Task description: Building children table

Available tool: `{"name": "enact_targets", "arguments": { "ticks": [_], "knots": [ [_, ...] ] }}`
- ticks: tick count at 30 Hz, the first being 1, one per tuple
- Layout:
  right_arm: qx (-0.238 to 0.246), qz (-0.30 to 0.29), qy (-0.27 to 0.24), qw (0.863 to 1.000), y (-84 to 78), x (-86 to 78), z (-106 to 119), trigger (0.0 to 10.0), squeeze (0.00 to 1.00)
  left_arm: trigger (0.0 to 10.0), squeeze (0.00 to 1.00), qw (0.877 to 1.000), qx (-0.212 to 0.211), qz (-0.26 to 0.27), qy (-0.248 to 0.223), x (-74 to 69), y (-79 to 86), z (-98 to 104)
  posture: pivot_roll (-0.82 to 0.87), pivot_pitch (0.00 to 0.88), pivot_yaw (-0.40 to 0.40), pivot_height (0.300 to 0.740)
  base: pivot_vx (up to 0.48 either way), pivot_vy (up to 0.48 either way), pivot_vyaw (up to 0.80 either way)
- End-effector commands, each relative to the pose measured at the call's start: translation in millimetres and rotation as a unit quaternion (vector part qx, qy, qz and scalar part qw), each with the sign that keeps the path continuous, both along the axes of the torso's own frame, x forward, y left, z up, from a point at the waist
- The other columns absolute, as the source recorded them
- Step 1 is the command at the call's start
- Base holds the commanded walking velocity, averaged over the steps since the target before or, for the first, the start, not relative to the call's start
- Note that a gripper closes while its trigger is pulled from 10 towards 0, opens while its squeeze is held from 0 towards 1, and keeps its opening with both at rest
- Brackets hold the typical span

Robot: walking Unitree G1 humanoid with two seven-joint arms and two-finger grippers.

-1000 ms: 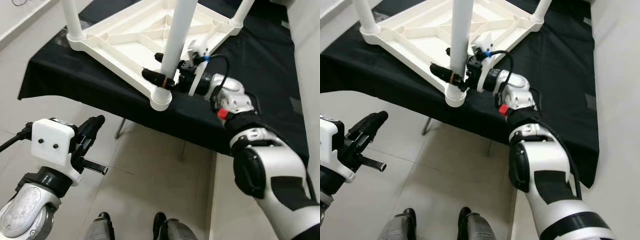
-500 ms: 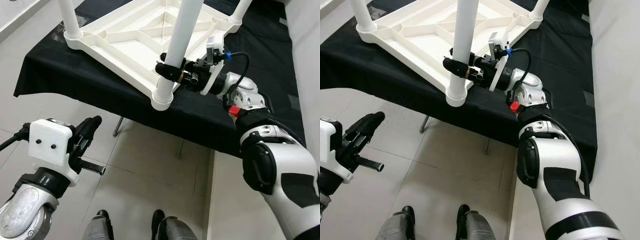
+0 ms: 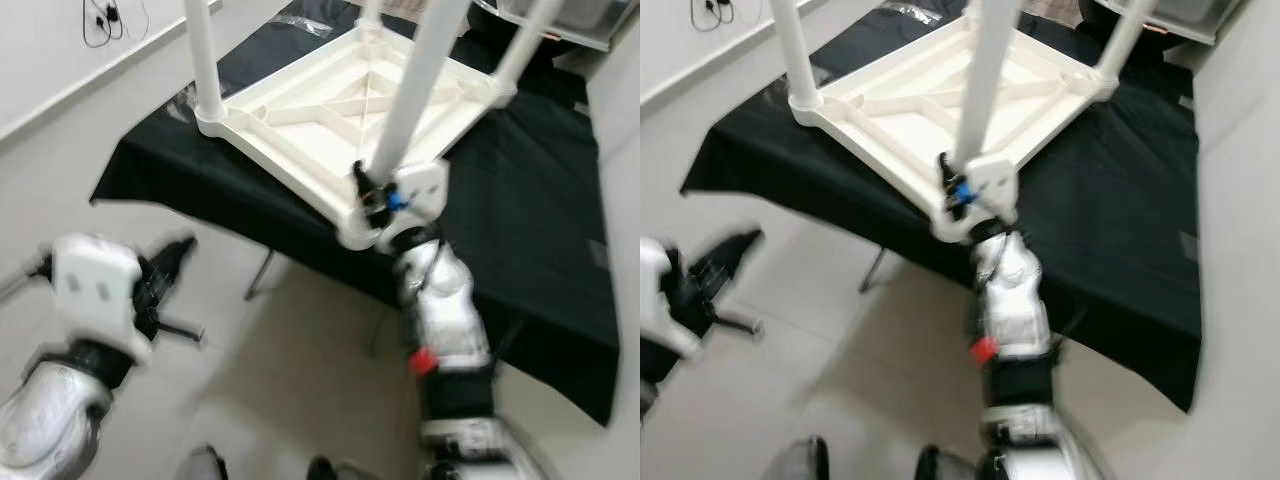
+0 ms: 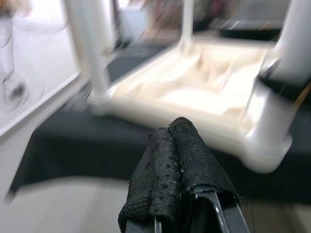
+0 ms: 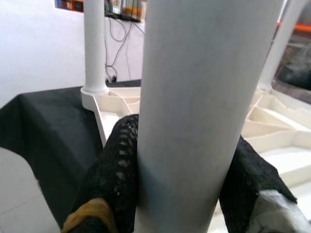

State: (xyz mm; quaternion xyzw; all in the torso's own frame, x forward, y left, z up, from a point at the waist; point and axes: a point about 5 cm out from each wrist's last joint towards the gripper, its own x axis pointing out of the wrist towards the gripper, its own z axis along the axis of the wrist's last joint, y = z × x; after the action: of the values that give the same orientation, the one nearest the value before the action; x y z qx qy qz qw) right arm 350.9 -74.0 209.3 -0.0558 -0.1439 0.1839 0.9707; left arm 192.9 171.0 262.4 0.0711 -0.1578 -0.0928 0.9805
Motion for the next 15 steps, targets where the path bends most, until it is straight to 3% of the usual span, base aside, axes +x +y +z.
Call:
{"name": "enact_targets", "arguments": {
  "ticks": [1, 5, 6, 7, 8, 11, 13, 15],
  "knots": [
    [-0.031, 0.003, 0.088, 0.996, 13.3, 5.5, -36.9, 0.0, 0.00, 10.0, 0.00, 1.000, 0.002, -0.011, 0.007, 0.3, -3.4, -3.9, 0.17, 0.179, -0.168, 0.740, 0.000, 0.000, 0.00],
    [-0.033, 0.020, 0.070, 0.997, 26.5, 14.6, -25.3, 0.0, 0.00, 10.0, 0.00, 1.000, 0.001, -0.008, -0.003, 3.6, -0.8, -0.6, 0.18, 0.162, -0.166, 0.740, 0.000, 0.000, 0.00],
    [-0.040, 0.015, 0.067, 0.997, 31.2, 16.5, -20.6, 0.7, 0.00, 10.0, 0.00, 1.000, 0.000, -0.004, -0.007, 4.7, 2.2, 0.7, 0.17, 0.156, -0.161, 0.740, 0.000, 0.000, 0.00],
    [-0.040, 0.015, 0.067, 0.997, 31.2, 16.5, -20.6, 0.7, 0.00, 10.0, 0.00, 1.000, 0.000, -0.004, -0.007, 4.7, 2.2, 0.7, 0.17, 0.156, -0.161, 0.740, 0.000, 0.000, 0.00],
    [-0.037, 0.010, 0.063, 0.997, 32.7, 19.4, -15.9, 10.0, 0.00, 10.0, 0.00, 1.000, 0.000, -0.002, -0.009, 5.4, 3.9, 1.4, 0.17, 0.156, -0.161, 0.740, 0.000, 0.000, 0.00],
    [-0.052, 0.008, 0.060, 0.997, 32.2, 21.9, -11.2, 10.0, 0.00, 10.0, 0.00, 1.000, 0.001, -0.002, -0.010, 6.6, 4.4, 1.6, 0.17, 0.148, -0.146, 0.740, 0.000, 0.000, 0.00],
    [-0.086, -0.023, 0.027, 0.996, 13.7, 37.0, 9.4, 10.0, 0.00, 10.0, 0.00, 1.000, -0.002, -0.009, -0.009, 8.5, 1.8, 1.2, 0.17, 0.149, -0.146, 0.740, 0.000, 0.000, 0.00],
    [-0.086, -0.023, 0.027, 0.996, 13.7, 37.0, 9.4, 10.0, 0.00, 10.0, 0.00, 1.000, -0.002, -0.009, -0.009, 8.5, 1.8, 1.2, 0.17, 0.149, -0.146, 0.740, 0.000, 0.000, 0.00]
  ]
}}
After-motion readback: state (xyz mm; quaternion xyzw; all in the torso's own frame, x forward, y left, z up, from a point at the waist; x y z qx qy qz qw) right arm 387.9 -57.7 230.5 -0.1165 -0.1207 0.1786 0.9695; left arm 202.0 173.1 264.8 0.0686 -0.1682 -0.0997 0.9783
